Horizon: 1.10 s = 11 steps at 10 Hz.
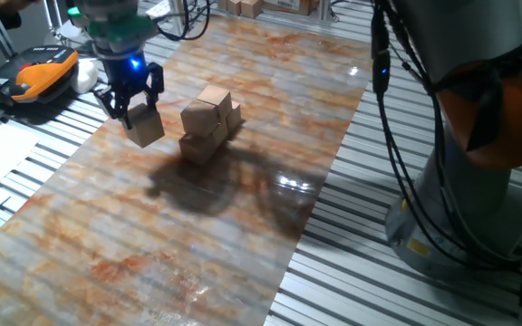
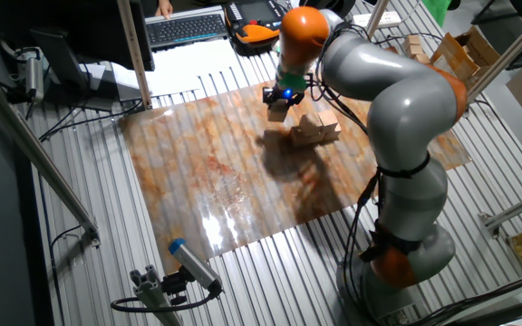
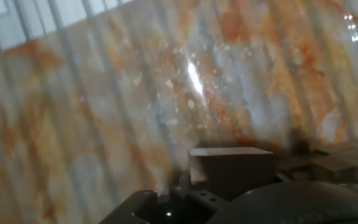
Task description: Stack the blocks into a pyramid shape
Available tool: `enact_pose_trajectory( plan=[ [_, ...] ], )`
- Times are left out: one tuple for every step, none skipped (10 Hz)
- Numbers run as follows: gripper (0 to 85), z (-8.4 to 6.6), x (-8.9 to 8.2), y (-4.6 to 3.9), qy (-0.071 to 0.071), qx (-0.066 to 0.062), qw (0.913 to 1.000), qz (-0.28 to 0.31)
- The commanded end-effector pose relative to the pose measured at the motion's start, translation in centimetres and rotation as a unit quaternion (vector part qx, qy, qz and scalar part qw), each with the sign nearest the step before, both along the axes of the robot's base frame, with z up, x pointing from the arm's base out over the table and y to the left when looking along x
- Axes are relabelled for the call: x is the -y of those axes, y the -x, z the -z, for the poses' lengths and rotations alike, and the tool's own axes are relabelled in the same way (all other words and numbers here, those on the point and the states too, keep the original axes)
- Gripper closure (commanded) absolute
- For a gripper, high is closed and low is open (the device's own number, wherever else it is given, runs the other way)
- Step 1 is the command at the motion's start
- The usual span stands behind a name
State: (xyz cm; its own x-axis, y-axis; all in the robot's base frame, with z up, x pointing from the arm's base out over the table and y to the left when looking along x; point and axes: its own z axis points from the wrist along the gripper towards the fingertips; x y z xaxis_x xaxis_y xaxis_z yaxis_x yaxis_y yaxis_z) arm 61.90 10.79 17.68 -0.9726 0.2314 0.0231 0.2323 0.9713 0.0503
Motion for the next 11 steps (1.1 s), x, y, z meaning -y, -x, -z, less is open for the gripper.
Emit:
enact_pose_trajectory(
  plan=[
    [85.0,-0.2,0.0,0.18,0.001,-0.005,0.9787,-0.205],
    [85.0,-0.4,0.0,0.38,0.008,-0.008,0.9778,-0.209],
    [85.0,-0.6,0.0,0.55,0.017,-0.010,0.9765,-0.215],
    [85.0,-0.7,0.3,0.73,0.014,-0.008,0.9764,-0.216],
    [85.0,-1.0,0.4,0.83,0.015,-0.004,0.9766,-0.215],
    [85.0,-1.2,0.7,0.98,0.018,-0.001,0.9764,-0.215],
    [85.0,-1.3,1.1,1.14,0.015,0.004,0.9764,-0.215],
    [85.0,-1.5,1.4,1.26,0.015,0.011,0.9767,-0.214],
    [85.0,-1.6,1.6,1.36,0.016,0.014,0.9773,-0.211],
    [85.0,-1.7,1.6,1.47,0.019,0.015,0.9790,-0.202],
    [85.0,-1.8,1.7,1.56,0.022,0.017,0.9806,-0.194]
  ],
)
